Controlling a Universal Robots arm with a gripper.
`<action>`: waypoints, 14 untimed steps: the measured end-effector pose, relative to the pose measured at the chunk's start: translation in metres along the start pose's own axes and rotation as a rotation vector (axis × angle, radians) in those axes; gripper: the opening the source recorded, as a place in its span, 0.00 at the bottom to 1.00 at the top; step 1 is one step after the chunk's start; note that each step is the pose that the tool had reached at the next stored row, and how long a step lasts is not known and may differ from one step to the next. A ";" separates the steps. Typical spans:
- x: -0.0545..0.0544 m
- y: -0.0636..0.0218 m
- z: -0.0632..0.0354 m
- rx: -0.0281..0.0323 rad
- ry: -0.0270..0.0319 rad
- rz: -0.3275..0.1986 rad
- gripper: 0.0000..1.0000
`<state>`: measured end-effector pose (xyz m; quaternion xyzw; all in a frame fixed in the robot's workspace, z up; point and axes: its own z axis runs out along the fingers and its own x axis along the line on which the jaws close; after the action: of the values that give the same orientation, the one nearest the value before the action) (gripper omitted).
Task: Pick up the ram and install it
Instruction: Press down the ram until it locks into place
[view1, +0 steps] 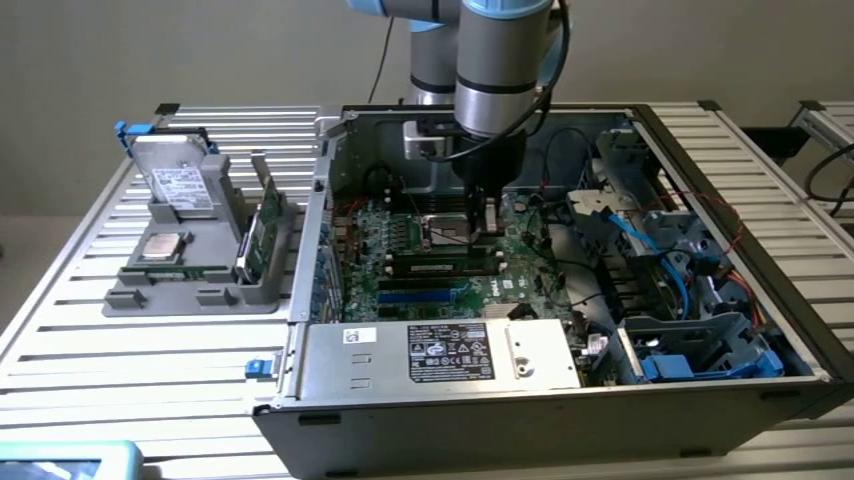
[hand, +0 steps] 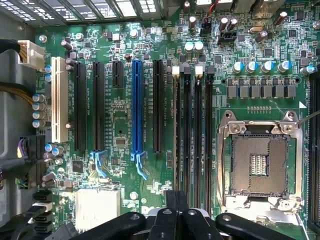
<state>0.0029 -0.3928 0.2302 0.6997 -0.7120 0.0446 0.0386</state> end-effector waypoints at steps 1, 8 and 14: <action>0.000 0.0001 0.0005 0.0000 0.0000 0.000 0.11; 0.000 0.0003 0.0043 -0.0001 0.0008 0.000 0.11; -0.001 0.0008 0.0033 -0.0020 -0.0016 0.000 0.11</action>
<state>0.0021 -0.3927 0.2269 0.6997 -0.7121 0.0433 0.0388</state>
